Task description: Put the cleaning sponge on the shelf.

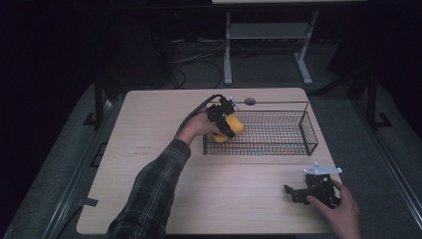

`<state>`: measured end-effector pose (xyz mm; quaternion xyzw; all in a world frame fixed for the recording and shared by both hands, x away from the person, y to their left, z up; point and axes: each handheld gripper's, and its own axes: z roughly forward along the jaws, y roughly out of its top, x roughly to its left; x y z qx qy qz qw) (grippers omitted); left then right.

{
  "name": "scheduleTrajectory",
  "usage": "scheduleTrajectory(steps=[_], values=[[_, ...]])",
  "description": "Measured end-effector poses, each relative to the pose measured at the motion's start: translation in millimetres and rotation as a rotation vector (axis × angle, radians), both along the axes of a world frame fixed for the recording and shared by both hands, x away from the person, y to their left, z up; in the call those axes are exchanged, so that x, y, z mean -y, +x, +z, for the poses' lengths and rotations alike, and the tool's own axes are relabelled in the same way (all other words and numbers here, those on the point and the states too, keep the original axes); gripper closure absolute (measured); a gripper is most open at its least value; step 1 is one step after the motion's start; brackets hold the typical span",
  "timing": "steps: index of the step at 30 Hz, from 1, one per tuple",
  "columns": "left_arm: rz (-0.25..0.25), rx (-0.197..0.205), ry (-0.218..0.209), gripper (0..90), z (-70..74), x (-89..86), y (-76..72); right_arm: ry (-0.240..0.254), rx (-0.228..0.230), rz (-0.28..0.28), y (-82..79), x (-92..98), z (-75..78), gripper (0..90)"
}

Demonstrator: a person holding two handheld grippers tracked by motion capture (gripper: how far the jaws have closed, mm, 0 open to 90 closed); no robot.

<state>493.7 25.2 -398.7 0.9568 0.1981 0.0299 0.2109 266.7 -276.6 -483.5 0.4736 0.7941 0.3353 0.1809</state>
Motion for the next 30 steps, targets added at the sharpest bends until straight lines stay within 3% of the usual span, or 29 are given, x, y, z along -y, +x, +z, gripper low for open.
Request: scheduleTrajectory(steps=[15, 30], values=[[0.020, -0.026, 0.044, 21.2, -14.5, 3.5, 2.7, -0.003, -0.002, -0.002, -0.1, 0.0, 0.1, 1.3], [0.019, -0.044, 0.046, 19.6, -22.2, 0.3, 2.8, -0.005, -0.002, 0.000, -0.1, 0.2, 0.1, 1.2]])
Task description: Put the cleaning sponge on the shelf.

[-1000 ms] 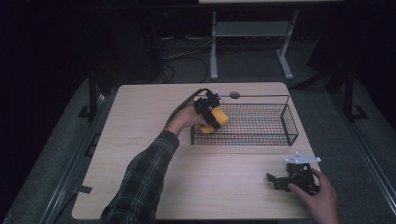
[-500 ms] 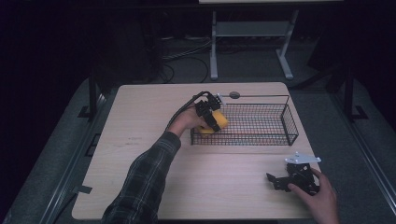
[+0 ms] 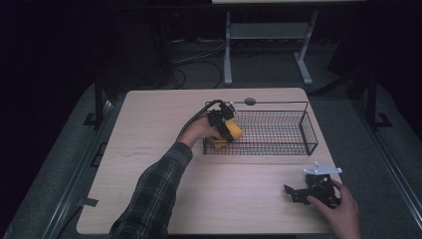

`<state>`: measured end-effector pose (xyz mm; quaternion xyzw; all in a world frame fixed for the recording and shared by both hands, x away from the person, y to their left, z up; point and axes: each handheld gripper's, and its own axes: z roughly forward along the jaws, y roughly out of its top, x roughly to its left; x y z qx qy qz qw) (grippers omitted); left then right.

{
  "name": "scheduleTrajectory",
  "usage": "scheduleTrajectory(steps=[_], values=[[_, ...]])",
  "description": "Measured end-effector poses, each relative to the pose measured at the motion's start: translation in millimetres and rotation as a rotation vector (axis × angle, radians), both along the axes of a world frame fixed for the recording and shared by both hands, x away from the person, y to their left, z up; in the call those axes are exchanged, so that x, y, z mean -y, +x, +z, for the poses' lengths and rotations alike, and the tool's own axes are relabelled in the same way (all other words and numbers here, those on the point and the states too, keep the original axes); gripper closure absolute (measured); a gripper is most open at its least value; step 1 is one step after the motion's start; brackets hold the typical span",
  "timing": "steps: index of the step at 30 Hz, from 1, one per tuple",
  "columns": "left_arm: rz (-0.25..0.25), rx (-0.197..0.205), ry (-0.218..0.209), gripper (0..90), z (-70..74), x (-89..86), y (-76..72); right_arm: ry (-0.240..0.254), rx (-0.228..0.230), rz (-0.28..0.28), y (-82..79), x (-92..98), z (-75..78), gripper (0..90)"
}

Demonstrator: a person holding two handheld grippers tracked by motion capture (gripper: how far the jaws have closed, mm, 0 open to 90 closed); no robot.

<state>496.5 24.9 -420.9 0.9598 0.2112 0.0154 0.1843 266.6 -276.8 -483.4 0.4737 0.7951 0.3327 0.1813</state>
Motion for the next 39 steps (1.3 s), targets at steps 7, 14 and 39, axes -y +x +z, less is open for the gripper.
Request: scheduleTrajectory(steps=[7, 14, 39], values=[[0.004, 0.007, 0.003, 17.4, 0.4, 0.7, -0.1, 0.000, 0.000, 0.000, 0.0, 0.0, 0.0, 1.2], [0.016, 0.006, -0.006, 16.1, 2.3, 0.1, 0.2, 0.001, 0.000, 0.000, 0.0, -0.1, 0.0, 1.2], [0.027, 0.048, -0.076, 16.2, 51.9, -16.5, -12.6, 0.004, 0.000, -0.001, -0.1, -0.2, 0.1, 1.2]])
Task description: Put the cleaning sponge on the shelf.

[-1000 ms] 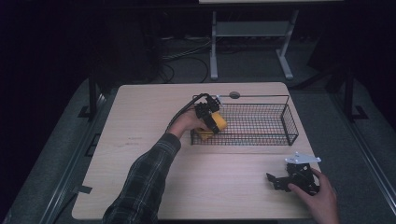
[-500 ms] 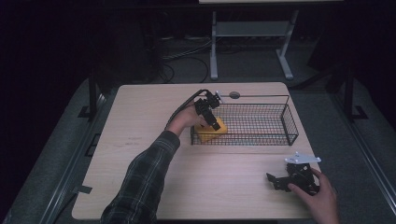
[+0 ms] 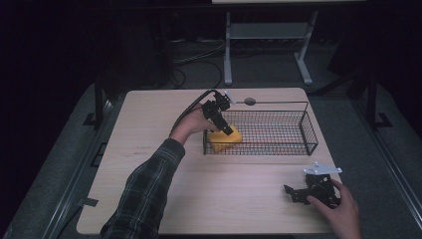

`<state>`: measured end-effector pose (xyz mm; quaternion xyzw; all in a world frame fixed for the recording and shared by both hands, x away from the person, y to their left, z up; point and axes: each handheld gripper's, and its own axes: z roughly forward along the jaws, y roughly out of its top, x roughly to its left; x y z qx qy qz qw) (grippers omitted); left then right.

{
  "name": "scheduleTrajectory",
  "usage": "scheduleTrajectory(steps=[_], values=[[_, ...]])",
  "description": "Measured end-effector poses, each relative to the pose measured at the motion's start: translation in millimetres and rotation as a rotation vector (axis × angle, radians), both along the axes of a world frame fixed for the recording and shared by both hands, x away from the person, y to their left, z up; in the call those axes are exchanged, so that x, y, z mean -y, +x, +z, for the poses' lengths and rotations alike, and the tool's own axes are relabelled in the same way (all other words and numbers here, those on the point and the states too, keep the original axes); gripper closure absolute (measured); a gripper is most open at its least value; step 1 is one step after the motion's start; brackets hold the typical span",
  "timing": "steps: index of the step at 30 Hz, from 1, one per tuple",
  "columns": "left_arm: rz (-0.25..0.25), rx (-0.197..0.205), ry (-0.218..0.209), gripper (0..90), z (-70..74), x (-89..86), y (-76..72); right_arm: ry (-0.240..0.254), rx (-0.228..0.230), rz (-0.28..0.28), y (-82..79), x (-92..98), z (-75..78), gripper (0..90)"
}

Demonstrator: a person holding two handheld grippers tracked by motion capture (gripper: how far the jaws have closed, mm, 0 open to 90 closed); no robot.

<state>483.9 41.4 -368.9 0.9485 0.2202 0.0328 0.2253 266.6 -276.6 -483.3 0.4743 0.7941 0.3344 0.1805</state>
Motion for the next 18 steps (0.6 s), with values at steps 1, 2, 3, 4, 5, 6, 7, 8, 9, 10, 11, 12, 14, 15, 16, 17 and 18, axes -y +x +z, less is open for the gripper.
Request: scheduleTrajectory(steps=[1, 2, 3, 4, 5, 6, 7, 8, 9, 10, 11, 12, 14, 15, 16, 17, 18], values=[[0.000, 0.000, 0.000, 16.2, 0.0, 0.0, 0.0, 0.000, 0.000, 0.000, 0.0, 0.0, 0.0, 1.2], [0.002, 0.005, 0.002, 16.2, 2.6, -1.7, -2.2, 0.000, 0.000, 0.000, 0.0, 0.0, 0.0, 1.2], [0.002, 0.005, 0.002, 16.2, 2.6, -1.7, -2.2, 0.000, 0.000, 0.000, 0.0, 0.0, 0.0, 1.2], [0.005, 0.008, -0.002, 16.2, 3.9, -2.6, -3.7, 0.000, 0.000, 0.000, 0.0, 0.0, 0.0, 1.2], [0.006, 0.011, -0.015, 16.2, 7.1, -5.1, -6.5, -0.001, 0.000, 0.000, 0.0, 0.0, 0.0, 1.2], [0.014, 0.011, -0.029, 16.2, 8.0, -6.2, -8.1, -0.001, 0.000, 0.001, 0.0, 0.1, 0.0, 1.2], [0.018, 0.009, -0.034, 16.2, 9.0, -7.6, -9.6, -0.003, 0.001, 0.002, 0.0, 0.2, 0.0, 1.2], [0.019, 0.013, -0.033, 16.2, 9.8, -9.0, -11.1, -0.004, 0.001, 0.002, 0.0, 0.2, -0.1, 1.2], [0.021, 0.017, -0.034, 16.2, 10.5, -10.3, -12.7, -0.002, 0.001, 0.001, 0.0, 0.1, 0.0, 1.2], [0.024, 0.019, -0.037, 16.2, 11.1, -11.9, -14.1, -0.002, 0.001, 0.001, 0.0, 0.1, 0.0, 1.2], [0.028, 0.018, -0.041, 16.2, 11.5, -13.6, -15.4, -0.001, 0.000, 0.001, 0.0, 0.1, 0.0, 1.2], [0.032, 0.019, -0.044, 16.2, 11.9, -15.2, -16.5, 0.000, -0.002, 0.000, -0.1, 0.0, 0.0, 1.2], [0.040, 0.020, -0.046, 16.2, 12.5, -18.0, -19.2, 0.000, -0.002, -0.001, -0.1, 0.0, 0.0, 1.2], [0.043, 0.021, -0.052, 16.2, 12.6, -19.5, -20.8, -0.002, -0.001, -0.001, 0.0, 0.0, 0.0, 1.2], [0.045, 0.021, -0.057, 16.2, 13.0, -21.2, -22.2, -0.002, -0.001, -0.001, 0.0, 0.1, -0.1, 1.2], [0.047, 0.020, -0.060, 16.2, 13.2, -22.9, -23.7, -0.002, -0.001, -0.001, 0.0, 0.0, 0.0, 1.2], [0.048, 0.021, -0.063, 16.2, 13.3, -24.5, -25.2, -0.002, -0.001, -0.001, 0.0, 0.0, -0.1, 1.2]])
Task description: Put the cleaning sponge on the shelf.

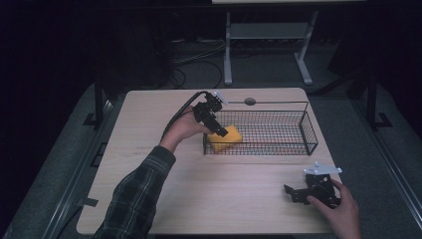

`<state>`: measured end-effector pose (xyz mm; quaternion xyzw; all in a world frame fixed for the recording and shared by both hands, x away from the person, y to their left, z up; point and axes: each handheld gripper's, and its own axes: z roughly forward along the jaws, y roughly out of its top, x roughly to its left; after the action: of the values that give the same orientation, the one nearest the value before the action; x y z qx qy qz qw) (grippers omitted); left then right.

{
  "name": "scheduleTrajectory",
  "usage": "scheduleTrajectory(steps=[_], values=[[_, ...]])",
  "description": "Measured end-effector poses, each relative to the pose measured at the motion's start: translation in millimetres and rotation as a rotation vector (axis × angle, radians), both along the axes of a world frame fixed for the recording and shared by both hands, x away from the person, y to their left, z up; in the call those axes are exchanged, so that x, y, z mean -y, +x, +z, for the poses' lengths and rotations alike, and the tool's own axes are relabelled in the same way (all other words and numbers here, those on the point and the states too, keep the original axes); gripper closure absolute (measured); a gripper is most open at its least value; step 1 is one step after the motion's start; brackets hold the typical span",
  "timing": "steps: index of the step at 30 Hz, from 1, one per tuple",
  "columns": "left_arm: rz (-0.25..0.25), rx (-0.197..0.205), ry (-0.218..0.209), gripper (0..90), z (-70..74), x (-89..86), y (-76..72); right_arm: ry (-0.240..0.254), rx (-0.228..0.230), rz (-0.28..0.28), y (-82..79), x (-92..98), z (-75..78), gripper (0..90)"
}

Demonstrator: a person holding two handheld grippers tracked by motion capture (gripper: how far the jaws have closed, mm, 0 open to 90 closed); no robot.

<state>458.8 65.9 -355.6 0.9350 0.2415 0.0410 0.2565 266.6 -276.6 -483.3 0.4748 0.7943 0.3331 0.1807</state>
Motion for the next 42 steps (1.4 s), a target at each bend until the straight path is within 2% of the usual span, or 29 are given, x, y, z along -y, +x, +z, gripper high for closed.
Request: scheduleTrajectory(steps=[4, 13, 14, 17, 20, 21, 23, 25, 26, 28, 30, 38, 42], values=[[0.004, 0.003, 0.004, 16.2, 0.9, -7.6, -5.2, -0.001, 0.001, 0.000, 0.3, 0.0, -0.1, 1.2], [0.038, 0.019, -0.021, 16.2, 2.2, -30.6, -19.9, -0.002, 0.001, 0.000, 0.2, 0.0, -0.1, 1.2], [0.048, 0.023, -0.030, 16.2, 2.2, -37.3, -24.3, -0.002, 0.001, 0.000, 0.2, 0.0, 0.0, 1.2], [0.052, 0.029, -0.029, 16.2, 2.4, -44.6, -28.6, -0.001, 0.001, 0.000, 0.2, -0.1, 0.0, 1.2], [0.071, 0.040, -0.046, 16.2, 2.2, -59.0, -39.0, -0.002, 0.001, 0.000, 0.2, 0.0, 0.0, 1.2], [0.071, 0.040, -0.046, 16.2, 2.2, -59.0, -39.0, -0.002, 0.001, 0.000, 0.2, 0.0, 0.0, 1.2], [0.098, 0.050, -0.076, 16.2, -0.3, -69.1, -48.6, -0.002, 0.001, 0.000, 0.2, 0.0, 0.0, 1.2], [0.104, 0.058, -0.081, 16.2, -1.2, -72.8, -51.8, -0.002, 0.001, 0.000, 0.2, -0.1, -0.1, 1.2], [0.113, 0.059, -0.097, 16.2, -3.9, -79.7, -58.3, -0.002, 0.001, 0.000, 0.2, 0.0, -0.1, 1.2], [0.115, 0.061, -0.101, 16.2, -5.5, -83.0, -61.5, -0.002, 0.001, 0.000, 0.2, -0.1, 0.0, 1.2], [0.130, 0.064, -0.113, 16.2, -10.7, -92.1, -71.1, -0.002, 0.001, 0.000, 0.2, -0.1, -0.1, 1.2], [0.164, 0.085, -0.111, 16.2, -30.0, -115.5, -94.9, -0.002, 0.001, -0.001, 0.2, -0.2, 0.0, 1.2], [0.188, 0.095, -0.132, 16.2, -39.3, -129.3, -107.2, 0.000, 0.000, 0.000, 0.2, -0.2, 0.0, 1.2]])
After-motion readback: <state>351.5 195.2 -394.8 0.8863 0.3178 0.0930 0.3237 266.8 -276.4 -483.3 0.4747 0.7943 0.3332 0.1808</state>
